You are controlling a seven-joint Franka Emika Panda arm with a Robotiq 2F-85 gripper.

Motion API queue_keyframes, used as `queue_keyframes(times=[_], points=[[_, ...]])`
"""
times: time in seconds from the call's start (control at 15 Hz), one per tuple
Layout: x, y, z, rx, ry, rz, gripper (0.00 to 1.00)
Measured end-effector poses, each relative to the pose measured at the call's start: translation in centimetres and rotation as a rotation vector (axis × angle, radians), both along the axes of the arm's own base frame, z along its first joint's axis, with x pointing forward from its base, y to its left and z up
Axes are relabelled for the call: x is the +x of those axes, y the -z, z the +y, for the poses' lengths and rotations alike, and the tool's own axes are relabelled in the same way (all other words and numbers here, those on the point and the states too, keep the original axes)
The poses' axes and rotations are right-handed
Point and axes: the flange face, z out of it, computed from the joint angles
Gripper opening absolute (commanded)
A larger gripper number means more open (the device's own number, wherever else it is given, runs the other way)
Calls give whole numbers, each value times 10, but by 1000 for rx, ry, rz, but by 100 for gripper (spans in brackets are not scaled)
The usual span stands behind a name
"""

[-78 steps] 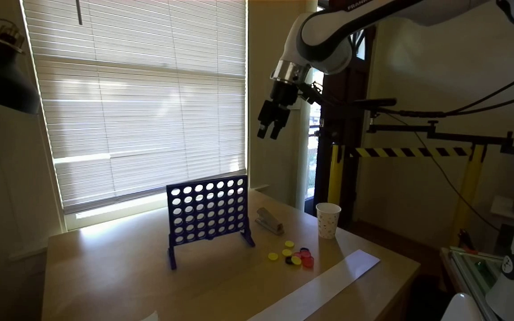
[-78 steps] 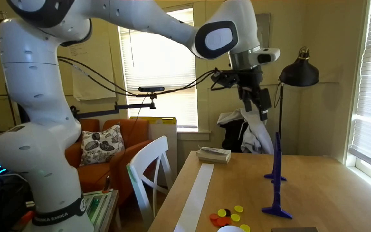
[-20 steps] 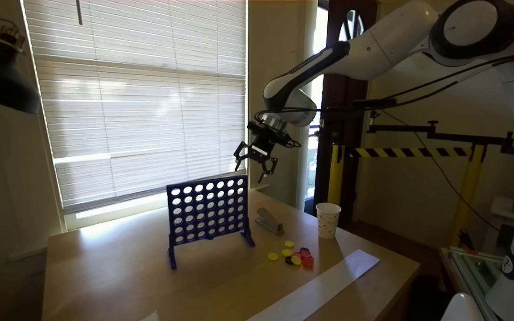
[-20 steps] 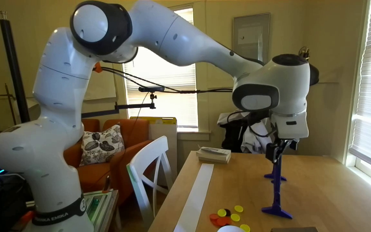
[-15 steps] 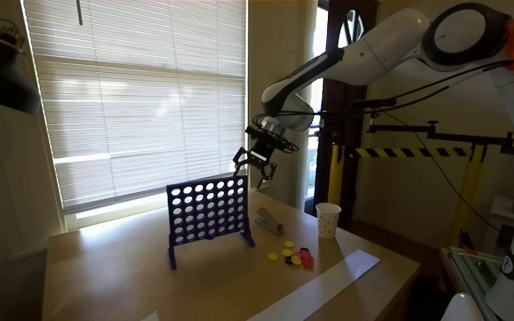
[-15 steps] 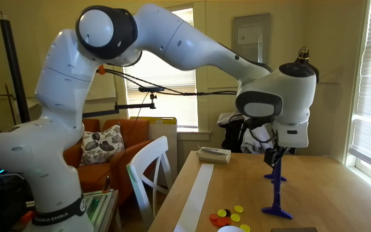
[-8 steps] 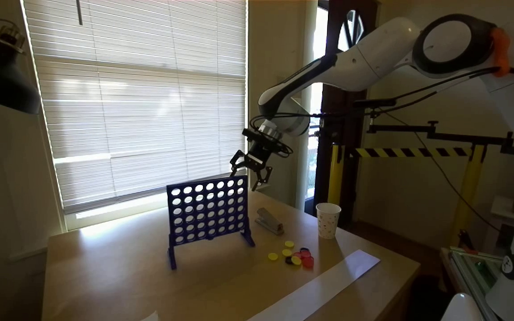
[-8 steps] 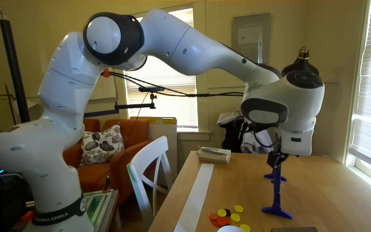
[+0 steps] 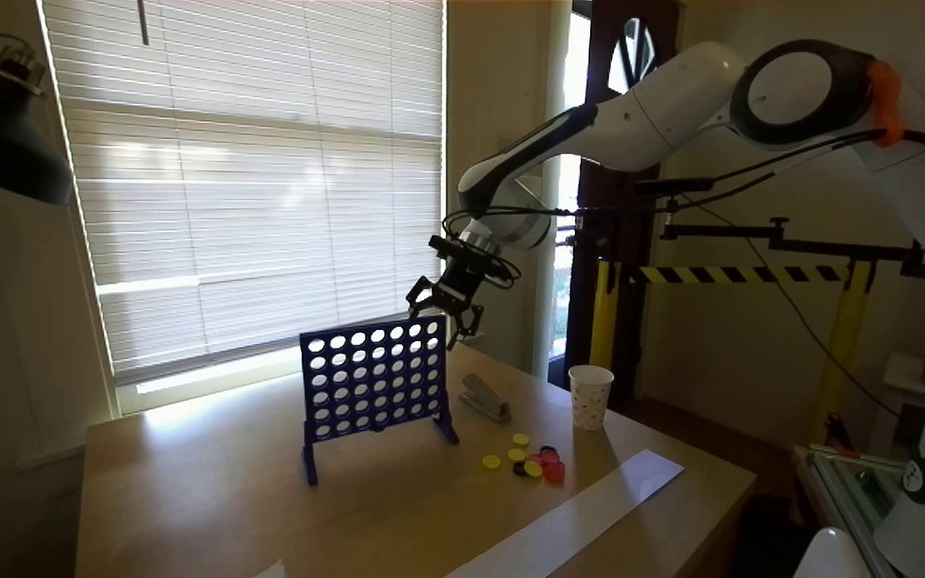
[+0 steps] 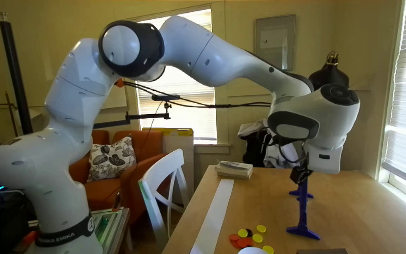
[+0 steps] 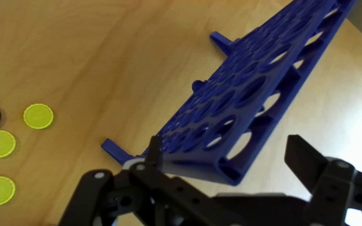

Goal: Pick up the blue object and lay it down on the table

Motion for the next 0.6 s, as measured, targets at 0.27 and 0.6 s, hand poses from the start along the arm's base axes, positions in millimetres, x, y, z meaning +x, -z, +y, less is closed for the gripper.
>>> queue_keyframes(times=[0.27,0.6], points=[[3,4,2,14,-17,14,100],[9,8,0,13,-17,11,100]])
